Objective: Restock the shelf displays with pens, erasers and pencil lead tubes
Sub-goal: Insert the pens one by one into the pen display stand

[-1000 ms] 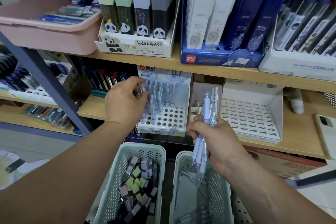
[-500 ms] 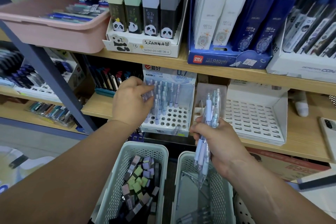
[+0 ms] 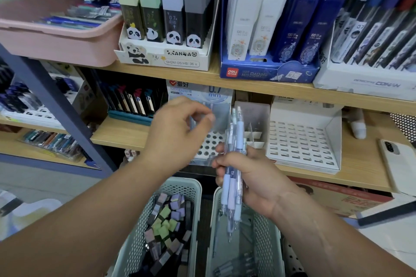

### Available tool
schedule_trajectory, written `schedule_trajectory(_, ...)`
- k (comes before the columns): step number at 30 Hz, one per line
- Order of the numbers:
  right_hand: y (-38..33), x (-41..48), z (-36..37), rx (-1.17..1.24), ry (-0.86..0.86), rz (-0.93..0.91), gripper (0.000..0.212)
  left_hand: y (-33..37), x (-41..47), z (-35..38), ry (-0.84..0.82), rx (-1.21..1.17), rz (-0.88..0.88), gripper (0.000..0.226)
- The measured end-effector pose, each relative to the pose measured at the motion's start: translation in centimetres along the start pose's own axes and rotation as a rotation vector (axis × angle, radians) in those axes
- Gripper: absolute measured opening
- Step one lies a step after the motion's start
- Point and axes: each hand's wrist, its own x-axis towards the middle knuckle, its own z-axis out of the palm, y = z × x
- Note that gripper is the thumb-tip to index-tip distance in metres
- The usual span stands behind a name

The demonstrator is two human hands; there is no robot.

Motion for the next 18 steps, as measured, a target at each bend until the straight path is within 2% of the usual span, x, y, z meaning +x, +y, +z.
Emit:
schedule_trajectory(2,0.1,0.0,0.4,-0.025,-0.042,-0.011,0.024,1.8,-1.1,0.6,-0.188,-0.26,-0.259,0.005)
schedule_trajectory(3,0.2,0.0,0.5,-0.033,-0.054,-0.02,0.024,2.3,-1.5,0.9,-0.238,-0.397,-0.377,0.007)
schedule_trajectory(5,0.2,0.0,0.5,-0.062,-0.047,-0.036,0.02,2.3,-1.9,1.3,-0.262,-0.562,-0.505,0.017)
schedule_trajectory(9,0.2,0.0,0.3,-0.113,-0.029,-0.044,0.016,1.5,-2.0,1.4,-0.31,-0.586,-0.591,0.019)
schedule_trajectory(14,0.4,0.1,0.4,-0.226,0.029,-0.095,0.015,1.6,-1.7,1.4,-0.134,-0.608,-0.53,0.012)
schedule_trajectory(18,0.7,0.1,0.6,-0.374,0.059,-0.144,0.015,2.2,-2.2,2.1,-0.216,-0.652,-0.554,0.019)
